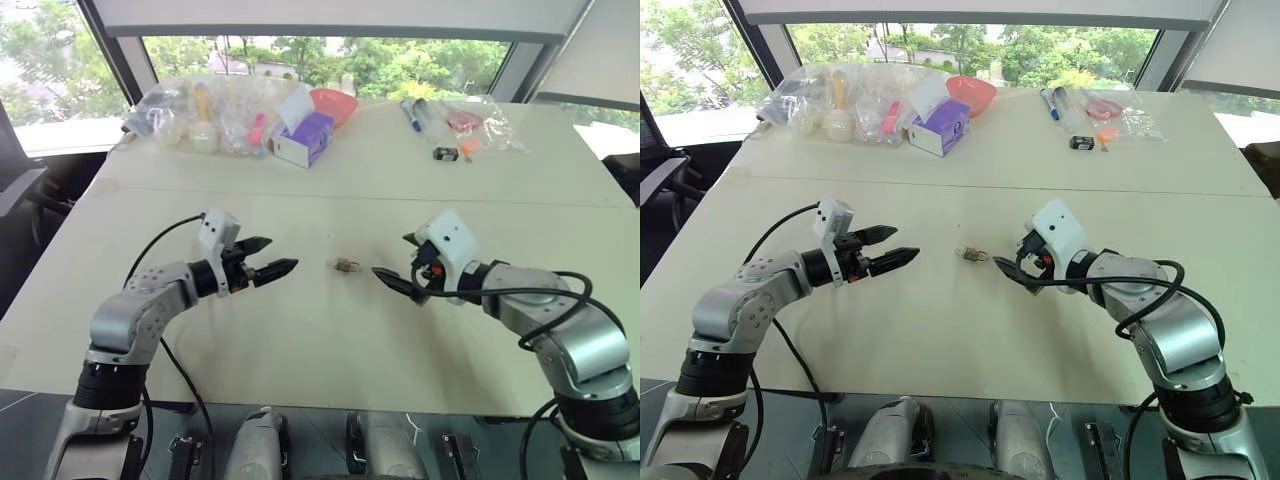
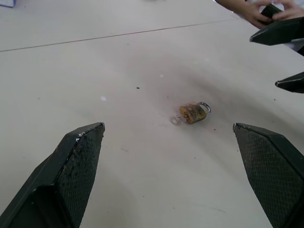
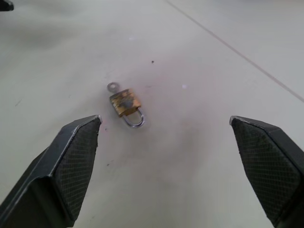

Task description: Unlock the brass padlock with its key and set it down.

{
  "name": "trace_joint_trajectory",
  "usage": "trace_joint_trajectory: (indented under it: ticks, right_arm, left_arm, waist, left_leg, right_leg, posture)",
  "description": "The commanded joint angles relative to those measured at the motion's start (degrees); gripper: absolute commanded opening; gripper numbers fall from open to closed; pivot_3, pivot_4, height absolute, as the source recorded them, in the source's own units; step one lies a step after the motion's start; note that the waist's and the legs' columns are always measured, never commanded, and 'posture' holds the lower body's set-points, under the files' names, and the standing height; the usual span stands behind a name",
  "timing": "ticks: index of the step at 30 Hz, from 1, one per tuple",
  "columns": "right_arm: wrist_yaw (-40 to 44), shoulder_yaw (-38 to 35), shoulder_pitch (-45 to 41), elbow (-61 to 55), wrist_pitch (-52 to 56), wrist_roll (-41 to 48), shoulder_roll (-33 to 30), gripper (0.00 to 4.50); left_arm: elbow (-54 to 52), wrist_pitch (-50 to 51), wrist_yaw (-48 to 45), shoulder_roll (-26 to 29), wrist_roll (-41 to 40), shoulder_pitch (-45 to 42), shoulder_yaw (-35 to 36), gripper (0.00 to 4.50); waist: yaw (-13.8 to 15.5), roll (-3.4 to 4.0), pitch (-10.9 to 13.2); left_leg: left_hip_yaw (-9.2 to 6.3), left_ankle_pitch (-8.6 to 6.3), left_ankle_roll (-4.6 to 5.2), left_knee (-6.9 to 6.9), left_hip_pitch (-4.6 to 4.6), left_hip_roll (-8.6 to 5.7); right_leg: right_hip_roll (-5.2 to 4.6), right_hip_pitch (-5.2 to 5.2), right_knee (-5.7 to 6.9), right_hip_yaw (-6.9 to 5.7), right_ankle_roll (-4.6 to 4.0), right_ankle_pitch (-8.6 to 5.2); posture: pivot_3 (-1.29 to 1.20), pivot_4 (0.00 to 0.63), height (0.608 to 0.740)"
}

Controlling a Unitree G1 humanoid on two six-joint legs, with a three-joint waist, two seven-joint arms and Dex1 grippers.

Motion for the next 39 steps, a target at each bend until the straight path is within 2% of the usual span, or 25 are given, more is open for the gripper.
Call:
trace_joint_trajectory:
  ticks: [1,20,25,28,34,39]
  right_arm:
    - [0.14,-0.72,-0.78,-0.57,-1.6,-0.48,-0.96,4.5]
    - [0.64,-0.5,-1.81,0.07,-1.87,-0.37,-0.97,4.5]
    - [3.03,3.81,-7.04,4.78,-0.84,0.21,0.2,4.5]
    - [5.87,10.03,-11.68,9.76,-1.02,-1.75,-0.52,4.5]
    - [11.44,18.05,-19.9,19.63,-3.71,-4.03,1.48,4.5]
    - [14.1,22.66,-23.23,28.89,-10.09,-8.92,3.42,4.5]
  left_arm:
    - [-2.07,-0.59,-0.89,0.99,-0.24,0.05,0.35,4.49]
    - [1.41,-2.07,-1.73,-0.08,0.13,-1.7,0.74,4.49]
    - [4.7,-4.46,-3.91,0.68,1.8,-3.98,-0.56,4.49]
    - [7.35,-7.01,-9.06,3.61,4.54,-5.9,-3.58,4.49]
    - [9.44,-6.46,-22.05,13.75,6.61,-9.48,-7.83,4.49]
    - [7.74,-4.58,-23.17,16.13,5.69,-10.92,-6.56,4.49]
  waist:
    - [0.02,0.0,0.0]
    - [0.04,0.0,0.0]
    - [-0.02,0.0,0.0]
    - [-0.31,0.0,0.0]
    - [-1.02,0.01,0.01]
    - [-0.88,0.02,0.02]
  left_leg:
    - [0.0,0.0,0.0,0.0,0.0,0.0]
    - [0.01,0.0,0.0,0.0,0.0,0.0]
    - [0.01,0.0,0.0,0.01,0.01,0.0]
    - [0.04,0.0,0.0,0.0,0.02,0.0]
    - [0.12,0.15,-0.27,-0.03,-0.09,0.0]
    - [0.12,0.06,-0.1,-0.03,-0.09,0.01]
  right_leg:
    - [0.0,0.0,0.0,0.0,0.0,0.0]
    - [0.0,0.0,0.0,0.0,0.0,0.0]
    - [0.01,0.0,0.01,0.0,0.0,0.0]
    - [0.04,-0.01,0.02,-0.01,-0.01,0.0]
    - [0.02,-0.13,-0.02,-0.02,-0.01,0.0]
    - [0.02,-0.13,0.0,-0.01,-0.01,0.0]
  posture:
    - [0.0,0.15,0.734]
    - [0.0,0.15,0.734]
    - [0.0,0.15,0.734]
    - [0.0,0.15,0.734]
    - [0.0,0.15,0.734]
    - [0.0,0.15,0.734]
